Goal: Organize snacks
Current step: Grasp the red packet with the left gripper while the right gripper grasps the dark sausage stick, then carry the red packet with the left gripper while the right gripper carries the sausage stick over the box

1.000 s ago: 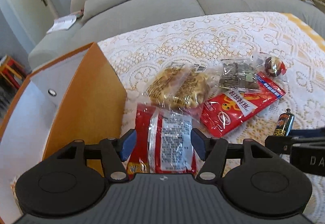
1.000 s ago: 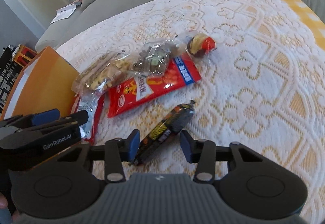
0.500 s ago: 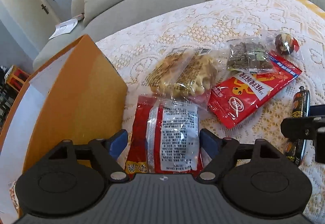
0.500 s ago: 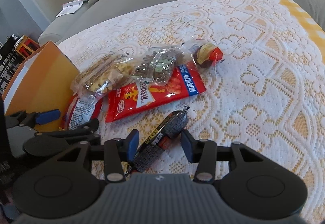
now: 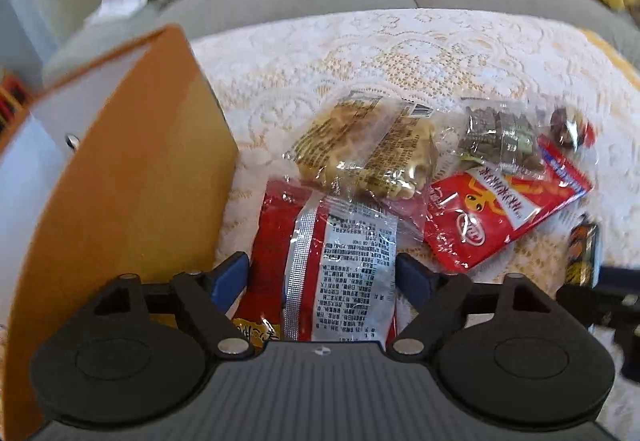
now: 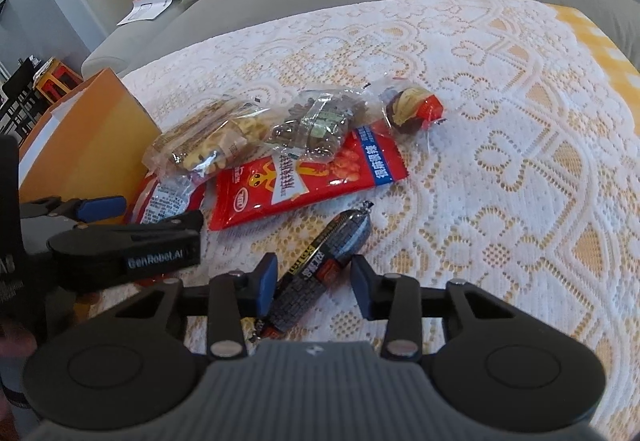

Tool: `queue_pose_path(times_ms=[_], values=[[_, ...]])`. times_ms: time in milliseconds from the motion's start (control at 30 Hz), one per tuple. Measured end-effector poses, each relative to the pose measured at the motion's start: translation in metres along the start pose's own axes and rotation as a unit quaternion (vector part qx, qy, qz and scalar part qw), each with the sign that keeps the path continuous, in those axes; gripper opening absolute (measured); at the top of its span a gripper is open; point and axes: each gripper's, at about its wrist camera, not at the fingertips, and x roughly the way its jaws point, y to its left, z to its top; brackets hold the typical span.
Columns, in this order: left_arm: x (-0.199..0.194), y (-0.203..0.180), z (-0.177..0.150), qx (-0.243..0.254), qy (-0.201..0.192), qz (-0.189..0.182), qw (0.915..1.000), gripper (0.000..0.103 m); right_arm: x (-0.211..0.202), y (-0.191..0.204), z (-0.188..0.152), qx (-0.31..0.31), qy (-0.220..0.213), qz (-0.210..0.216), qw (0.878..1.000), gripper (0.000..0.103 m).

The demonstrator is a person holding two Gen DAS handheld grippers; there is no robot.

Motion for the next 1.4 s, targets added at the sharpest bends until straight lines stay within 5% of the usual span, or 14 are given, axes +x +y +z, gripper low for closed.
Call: queue_pose_path(times_ms=[133, 467, 733, 967, 1033, 1400], values=[[-0.003, -0.006, 0.000, 0.009, 0.006, -0.001, 0.9999, 0.082, -0.003, 0.002, -0.003, -0.004, 0.003, 0.004, 1.000, 0.032], [-0.029, -0.032, -0.016, 0.025, 0.045, -0.039, 0.9979, 0.080, -0.013, 0.000, -0.008, -0.009, 0.023, 0.000, 1.000, 0.027], [-0.031, -0.043, -0.027, 0.044, 0.056, -0.018, 0.9973, 0.094, -0.024, -0.005, -0.016, -0.017, 0.039, -0.011, 0.999, 0.027], [-0.020, -0.026, -0.021, -0.009, 0.074, -0.049, 0.9960, 0.098, -0.022, -0.001, -0.024, -0.042, 0.036, -0.015, 0.998, 0.028], [-0.021, -0.023, -0.022, -0.017, 0.071, -0.059, 0.9956, 0.089, -0.023, -0.001, -0.025, -0.046, 0.033, -0.013, 0.998, 0.026], [-0.058, -0.036, -0.030, -0.006, 0.043, -0.065, 0.9969, 0.088, -0.035, -0.008, -0.025, -0.010, 0.033, -0.005, 0.999, 0.023]])
